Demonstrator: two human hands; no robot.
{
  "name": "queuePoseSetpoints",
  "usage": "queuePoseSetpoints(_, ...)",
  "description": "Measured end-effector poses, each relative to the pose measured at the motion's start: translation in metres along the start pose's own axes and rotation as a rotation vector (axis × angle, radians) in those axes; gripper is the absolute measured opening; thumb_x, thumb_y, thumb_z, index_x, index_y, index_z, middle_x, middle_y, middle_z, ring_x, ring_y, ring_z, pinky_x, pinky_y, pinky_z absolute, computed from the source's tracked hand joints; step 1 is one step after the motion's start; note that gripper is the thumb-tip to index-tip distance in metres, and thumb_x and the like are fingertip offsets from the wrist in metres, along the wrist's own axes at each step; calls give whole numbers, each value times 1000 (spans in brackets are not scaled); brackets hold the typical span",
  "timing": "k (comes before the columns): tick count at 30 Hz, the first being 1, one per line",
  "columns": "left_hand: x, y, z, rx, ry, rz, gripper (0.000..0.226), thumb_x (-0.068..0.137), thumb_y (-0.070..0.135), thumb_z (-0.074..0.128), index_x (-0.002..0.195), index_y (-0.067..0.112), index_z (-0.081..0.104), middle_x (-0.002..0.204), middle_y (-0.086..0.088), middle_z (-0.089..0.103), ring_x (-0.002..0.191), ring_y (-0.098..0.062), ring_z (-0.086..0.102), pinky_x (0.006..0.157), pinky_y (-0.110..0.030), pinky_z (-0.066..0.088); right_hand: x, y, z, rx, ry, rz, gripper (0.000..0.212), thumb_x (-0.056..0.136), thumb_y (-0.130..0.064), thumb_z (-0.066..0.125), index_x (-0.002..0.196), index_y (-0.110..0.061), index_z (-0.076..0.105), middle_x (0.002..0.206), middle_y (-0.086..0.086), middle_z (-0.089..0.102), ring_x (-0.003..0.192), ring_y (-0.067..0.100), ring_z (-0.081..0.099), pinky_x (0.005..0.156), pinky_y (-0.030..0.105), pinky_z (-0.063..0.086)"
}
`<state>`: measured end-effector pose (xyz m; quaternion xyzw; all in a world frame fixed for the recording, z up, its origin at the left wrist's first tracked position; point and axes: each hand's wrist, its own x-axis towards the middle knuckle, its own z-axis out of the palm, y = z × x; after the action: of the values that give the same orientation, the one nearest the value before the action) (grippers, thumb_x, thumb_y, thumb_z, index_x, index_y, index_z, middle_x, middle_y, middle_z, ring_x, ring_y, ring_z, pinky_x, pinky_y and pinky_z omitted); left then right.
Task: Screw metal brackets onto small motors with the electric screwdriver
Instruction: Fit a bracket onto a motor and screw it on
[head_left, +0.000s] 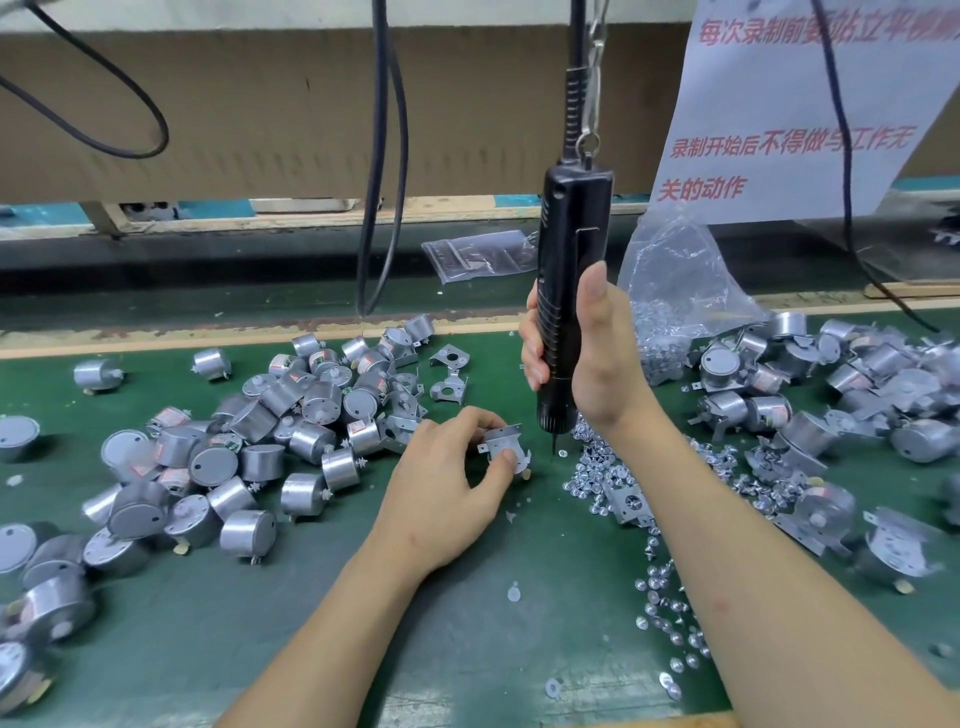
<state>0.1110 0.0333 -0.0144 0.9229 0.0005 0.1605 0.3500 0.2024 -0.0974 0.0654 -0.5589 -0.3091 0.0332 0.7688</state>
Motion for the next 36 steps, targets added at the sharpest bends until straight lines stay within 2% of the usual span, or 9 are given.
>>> queuePoseSetpoints(9,0,2,2,3,23,-15,13,90,38,59,103,39,55,87,32,56,90,-5,45,71,-10,32,0,0,0,-5,-7,0,90,70,-90,57,90,-3,51,59,12,44,41,21,42,44,31,37)
queuePoseSetpoints(13,0,2,2,11,19,-4,14,91,40,57,105,37,55,88,32,54,91,-5,44,71,-15,33,0,-1,0,-4,1,-6,92,69,-91,58,91,-1,51,61,12,44,42,21,42,44,31,37)
queuePoseSetpoints(18,-1,3,2,23,-2,15,35,79,57,58,106,36,54,97,30,56,97,-3,46,78,-16,38,0,-4,1,29,18,-19,94,65,-92,59,91,-2,50,59,9,46,41,20,42,46,30,36)
queuePoseSetpoints(24,-1,1,2,54,-2,29,36,76,45,69,106,36,53,100,25,58,95,-8,48,82,-28,44,0,-6,0,28,14,-20,92,65,-93,58,87,-4,50,58,3,49,40,20,44,47,29,38)
queuePoseSetpoints(29,-1,1,3,59,7,24,33,78,44,69,105,35,54,100,24,59,94,-8,48,82,-30,45,0,-1,-1,4,16,5,92,65,-92,59,88,-4,50,60,13,44,41,21,42,47,33,37)
queuePoseSetpoints(36,-1,1,3,57,-7,12,33,77,41,71,105,34,55,100,23,58,95,-9,49,83,-32,46,0,0,-3,-13,-5,23,89,67,-91,58,86,-5,51,58,11,46,40,20,42,44,31,37)
